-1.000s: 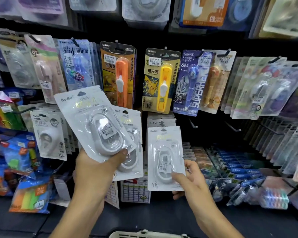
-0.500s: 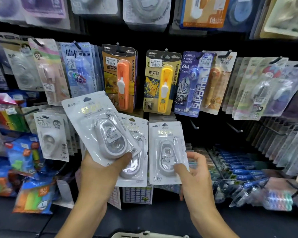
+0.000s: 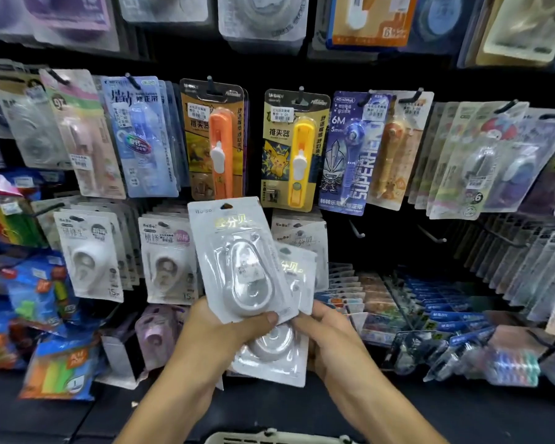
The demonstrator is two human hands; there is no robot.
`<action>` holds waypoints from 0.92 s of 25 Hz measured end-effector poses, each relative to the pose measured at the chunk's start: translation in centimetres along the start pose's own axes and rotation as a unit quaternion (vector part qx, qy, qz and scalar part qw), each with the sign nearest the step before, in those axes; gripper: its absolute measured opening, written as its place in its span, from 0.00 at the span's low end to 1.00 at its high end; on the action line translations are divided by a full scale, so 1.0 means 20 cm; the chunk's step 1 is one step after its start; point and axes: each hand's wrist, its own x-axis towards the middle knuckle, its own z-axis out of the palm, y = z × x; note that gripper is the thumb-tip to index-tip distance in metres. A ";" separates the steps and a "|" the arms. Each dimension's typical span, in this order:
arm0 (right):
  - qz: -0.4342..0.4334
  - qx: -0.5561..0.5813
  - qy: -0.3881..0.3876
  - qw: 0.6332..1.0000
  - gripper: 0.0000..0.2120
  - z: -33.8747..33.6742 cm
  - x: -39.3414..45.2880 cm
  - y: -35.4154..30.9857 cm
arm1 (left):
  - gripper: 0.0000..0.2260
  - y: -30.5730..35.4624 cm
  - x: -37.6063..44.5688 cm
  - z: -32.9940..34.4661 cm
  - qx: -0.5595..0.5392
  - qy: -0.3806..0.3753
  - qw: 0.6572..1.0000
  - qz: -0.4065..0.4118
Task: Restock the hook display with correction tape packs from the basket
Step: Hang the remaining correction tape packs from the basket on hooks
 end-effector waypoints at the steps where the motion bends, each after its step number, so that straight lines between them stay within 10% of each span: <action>1: -0.021 -0.013 0.012 1.000 0.15 0.01 0.01 -0.02 | 0.22 0.00 0.00 0.00 0.000 -0.005 1.000 -0.006; 7: -0.096 -0.135 0.111 0.980 0.10 -0.09 0.11 -0.08 | 0.12 0.05 0.02 -0.03 0.046 0.136 0.990 -0.003; 15: -0.119 -0.223 0.173 0.952 0.04 -0.11 0.25 0.00 | 0.24 0.09 0.02 -0.02 0.112 0.107 0.987 0.038; 23: 0.052 -0.382 0.262 0.885 0.28 -0.10 0.56 -0.08 | 0.16 0.06 0.05 -0.03 0.146 0.061 0.987 0.010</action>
